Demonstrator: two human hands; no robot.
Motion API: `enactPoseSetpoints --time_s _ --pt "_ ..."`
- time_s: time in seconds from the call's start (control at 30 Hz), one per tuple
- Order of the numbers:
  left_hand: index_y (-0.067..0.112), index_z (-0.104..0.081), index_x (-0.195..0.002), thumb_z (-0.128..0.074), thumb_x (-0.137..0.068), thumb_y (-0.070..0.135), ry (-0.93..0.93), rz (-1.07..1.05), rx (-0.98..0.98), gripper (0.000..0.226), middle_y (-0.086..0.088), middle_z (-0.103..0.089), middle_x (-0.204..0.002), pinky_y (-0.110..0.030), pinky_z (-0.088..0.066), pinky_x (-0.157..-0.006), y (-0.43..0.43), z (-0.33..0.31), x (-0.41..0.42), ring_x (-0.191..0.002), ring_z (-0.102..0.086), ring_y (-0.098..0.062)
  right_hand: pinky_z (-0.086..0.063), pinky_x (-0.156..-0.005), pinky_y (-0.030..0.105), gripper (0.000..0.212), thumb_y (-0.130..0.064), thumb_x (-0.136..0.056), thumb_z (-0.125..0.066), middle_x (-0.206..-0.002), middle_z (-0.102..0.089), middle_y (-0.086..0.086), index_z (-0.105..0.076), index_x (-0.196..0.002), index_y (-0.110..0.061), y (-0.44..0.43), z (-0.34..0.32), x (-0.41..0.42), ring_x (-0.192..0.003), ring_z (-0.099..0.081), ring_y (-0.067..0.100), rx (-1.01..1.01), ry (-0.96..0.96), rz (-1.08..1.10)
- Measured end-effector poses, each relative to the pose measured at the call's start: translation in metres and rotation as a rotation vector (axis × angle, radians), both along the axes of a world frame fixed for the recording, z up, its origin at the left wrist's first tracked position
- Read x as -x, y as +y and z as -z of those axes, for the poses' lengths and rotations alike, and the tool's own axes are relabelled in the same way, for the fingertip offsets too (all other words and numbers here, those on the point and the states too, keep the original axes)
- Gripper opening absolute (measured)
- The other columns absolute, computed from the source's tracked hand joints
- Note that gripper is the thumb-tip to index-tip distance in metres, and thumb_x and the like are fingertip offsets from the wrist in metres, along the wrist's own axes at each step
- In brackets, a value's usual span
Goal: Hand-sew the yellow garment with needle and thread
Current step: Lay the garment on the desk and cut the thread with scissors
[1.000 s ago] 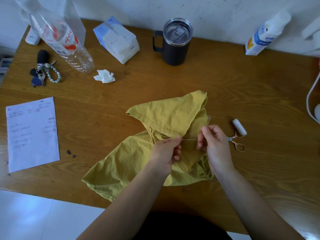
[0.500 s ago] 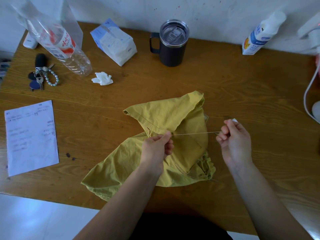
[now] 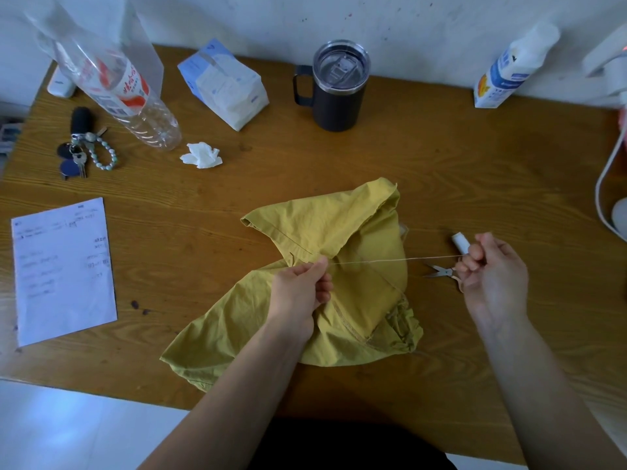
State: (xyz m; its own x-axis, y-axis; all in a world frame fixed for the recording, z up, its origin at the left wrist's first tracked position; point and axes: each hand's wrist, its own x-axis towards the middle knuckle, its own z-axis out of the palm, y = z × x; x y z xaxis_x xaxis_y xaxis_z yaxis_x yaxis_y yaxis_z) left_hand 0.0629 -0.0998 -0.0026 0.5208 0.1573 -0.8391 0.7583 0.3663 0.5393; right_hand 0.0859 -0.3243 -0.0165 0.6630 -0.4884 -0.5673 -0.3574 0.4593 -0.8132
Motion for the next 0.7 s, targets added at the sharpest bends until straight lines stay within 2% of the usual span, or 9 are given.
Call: enactPoseSetpoints --time_s 0.5,0.7 --pt "0.007 -0.061 -0.074 -0.064 -0.089 0.013 0.002 -0.008 -0.004 0.017 -0.001 -0.057 -0.061 -0.018 -0.048 -0.052 0.000 0.000 0.001 -0.054 -0.052 -0.009 -0.036 -0.045 0.016 0.019 -0.019 -0.098 -0.045 -0.052 -0.048 -0.009 -0.055 -0.082 -0.015 -0.002 -0.007 0.000 -0.045 -0.039 0.003 0.001 0.006 0.010" --pt "0.005 -0.065 -0.076 -0.064 -0.089 0.015 0.000 0.055 -0.019 0.016 0.000 -0.058 -0.058 -0.018 -0.047 -0.049 0.001 0.000 0.002 -0.052 -0.052 -0.009 -0.036 -0.044 0.015 0.019 -0.019 -0.098 -0.045 -0.055 -0.048 -0.009 -0.056 -0.082 -0.016 0.014 -0.019 -0.001 -0.046 -0.040 0.003 -0.018 -0.087 -0.179"
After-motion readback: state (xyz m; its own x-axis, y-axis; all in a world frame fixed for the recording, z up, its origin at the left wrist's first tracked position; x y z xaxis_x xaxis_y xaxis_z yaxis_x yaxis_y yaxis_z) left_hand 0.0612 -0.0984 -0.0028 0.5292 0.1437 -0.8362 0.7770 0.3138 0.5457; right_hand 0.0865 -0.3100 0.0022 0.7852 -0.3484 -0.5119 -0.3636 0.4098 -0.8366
